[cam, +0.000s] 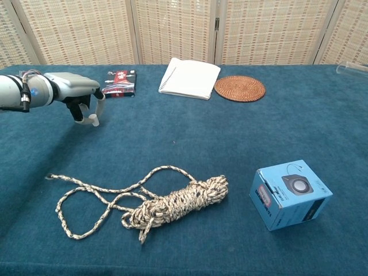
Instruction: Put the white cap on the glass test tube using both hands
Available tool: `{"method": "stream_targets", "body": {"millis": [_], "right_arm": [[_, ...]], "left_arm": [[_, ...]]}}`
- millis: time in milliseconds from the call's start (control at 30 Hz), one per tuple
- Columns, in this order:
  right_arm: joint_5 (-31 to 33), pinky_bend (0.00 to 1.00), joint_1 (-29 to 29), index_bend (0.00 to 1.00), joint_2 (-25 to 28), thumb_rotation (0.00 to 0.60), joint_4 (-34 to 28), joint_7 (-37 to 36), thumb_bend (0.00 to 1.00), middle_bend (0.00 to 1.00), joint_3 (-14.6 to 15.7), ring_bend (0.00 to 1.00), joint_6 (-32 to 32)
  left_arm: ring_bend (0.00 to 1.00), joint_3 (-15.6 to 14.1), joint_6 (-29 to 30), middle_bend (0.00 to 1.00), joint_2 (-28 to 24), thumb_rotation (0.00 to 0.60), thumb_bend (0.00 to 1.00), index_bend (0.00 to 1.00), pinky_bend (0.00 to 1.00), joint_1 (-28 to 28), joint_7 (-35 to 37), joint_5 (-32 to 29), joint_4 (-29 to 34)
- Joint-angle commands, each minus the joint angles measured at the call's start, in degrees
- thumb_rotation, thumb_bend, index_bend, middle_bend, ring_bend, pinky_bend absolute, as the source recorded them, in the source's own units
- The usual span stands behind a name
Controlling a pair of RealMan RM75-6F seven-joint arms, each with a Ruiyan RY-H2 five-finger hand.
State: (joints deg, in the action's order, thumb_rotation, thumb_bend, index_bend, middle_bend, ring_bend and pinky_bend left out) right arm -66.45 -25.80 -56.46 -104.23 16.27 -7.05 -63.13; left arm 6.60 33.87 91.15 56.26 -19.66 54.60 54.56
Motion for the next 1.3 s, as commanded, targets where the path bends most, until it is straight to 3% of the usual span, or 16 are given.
{"method": "stream_targets", "body": {"millis": [33, 367, 533, 967, 1300], "right_arm": [[0.05, 1.0, 0.03, 0.86, 0.03, 0.6, 0.02, -0.01, 0.68, 1.0, 0.01, 1.0, 0.02], [0.31, 1.0, 0.09, 0.87, 0.04, 0.6, 0.24, -0.16, 0.68, 1.0, -0.04, 1.0, 0.14], [-0.23, 1.0, 0.03, 0.87, -0.34, 0.6, 0.42, -0.55, 0.68, 1.0, -0.06, 1.0, 0.17], [-1.3, 1.0, -5.24, 0.88, -7.88, 0.6, 3.46, -7.02, 0.68, 1.0, -3.1, 1.0, 5.84], [1.91, 1.0, -12.74, 0.88, -17.97, 0.6, 8.81, -15.02, 0.68, 1.0, -7.64, 1.0, 13.49]], "left_arm": [[0.9, 0.08, 0.04, 0.93, 0.27, 0.6, 0.35, 0.48, 0.89, -0.01, 0.13, 0.16, -0.34], [0.9, 0.8, 0.48, 0.95, -0.04, 0.6, 0.43, 0.53, 0.89, -0.12, 1.91, 1.96, -0.79], [0.91, 2.54, 2.15, 0.95, -2.54, 0.6, 0.45, 0.55, 0.89, -1.01, 5.52, 3.13, 2.37], [0.91, 7.16, 10.53, 0.95, -20.06, 0.6, 0.45, 0.57, 0.89, -6.61, 15.6, 8.42, 26.27], [0.91, 9.47, 14.97, 0.96, -27.83, 0.6, 0.45, 0.57, 0.89, -8.77, 17.03, 9.14, 40.25]]}}
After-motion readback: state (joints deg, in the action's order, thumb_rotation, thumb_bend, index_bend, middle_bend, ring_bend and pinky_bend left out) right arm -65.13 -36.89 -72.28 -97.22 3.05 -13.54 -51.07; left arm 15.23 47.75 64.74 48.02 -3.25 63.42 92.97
